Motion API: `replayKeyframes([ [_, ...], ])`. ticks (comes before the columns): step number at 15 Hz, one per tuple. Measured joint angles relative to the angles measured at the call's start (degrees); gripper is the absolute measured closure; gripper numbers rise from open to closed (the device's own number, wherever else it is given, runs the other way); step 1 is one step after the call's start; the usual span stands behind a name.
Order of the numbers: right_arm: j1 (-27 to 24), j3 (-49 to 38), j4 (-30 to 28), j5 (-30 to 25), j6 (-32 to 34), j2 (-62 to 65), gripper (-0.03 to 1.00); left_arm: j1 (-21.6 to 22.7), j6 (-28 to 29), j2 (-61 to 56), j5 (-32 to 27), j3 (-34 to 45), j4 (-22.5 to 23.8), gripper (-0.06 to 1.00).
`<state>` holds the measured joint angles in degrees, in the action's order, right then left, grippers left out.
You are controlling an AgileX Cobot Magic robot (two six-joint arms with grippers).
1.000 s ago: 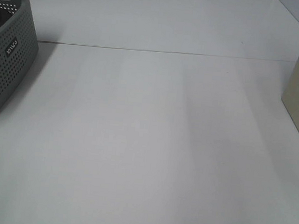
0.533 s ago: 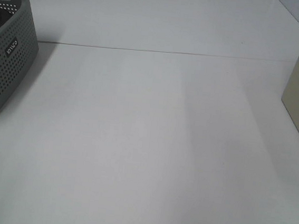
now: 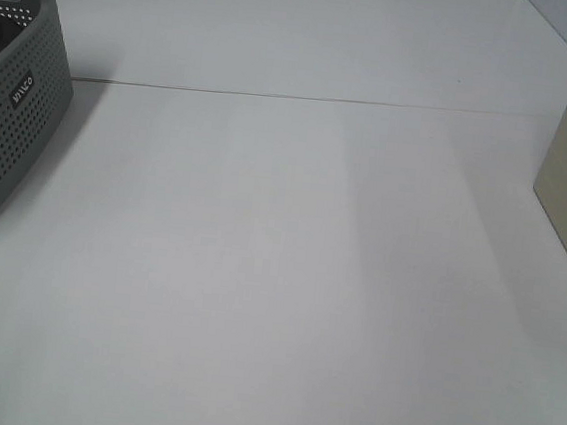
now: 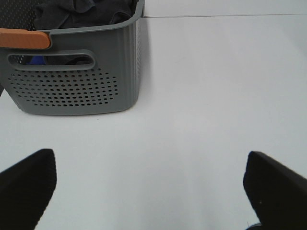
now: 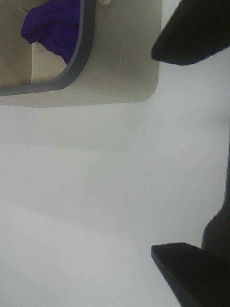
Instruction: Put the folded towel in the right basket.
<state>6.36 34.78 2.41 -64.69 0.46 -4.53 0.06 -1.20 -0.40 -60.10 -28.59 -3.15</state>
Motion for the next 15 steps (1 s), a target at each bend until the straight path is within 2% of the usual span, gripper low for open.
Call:
replayKeyframes([
  [2,0.00,-3.55,-0.63,-0.23,-0.46,4.64,0.00,0.00,0.00,0.00,0.00,0.00,0.00,-0.05],
  [6,0.00,-7.85,-2.41,0.23,-1.43,4.81,0.00,0.00,0.00,0.00,0.00,0.00,0.00,-0.05],
  [11,0.00,-8.42,-2.41,1.15,-1.38,4.81,0.00,0.00,0.00,0.00,0.00,0.00,0.00,-0.05],
  [13,-1.66,-8.42,-2.41,1.20,-1.38,4.81,0.00,0.00,0.00,0.00,0.00,0.00,0.00,-0.05],
  [15,-6.65,-8.48,-2.41,1.26,-1.38,4.81,0.00,0.00,0.00,0.00,0.00,0.00,0.00,-0.05],
])
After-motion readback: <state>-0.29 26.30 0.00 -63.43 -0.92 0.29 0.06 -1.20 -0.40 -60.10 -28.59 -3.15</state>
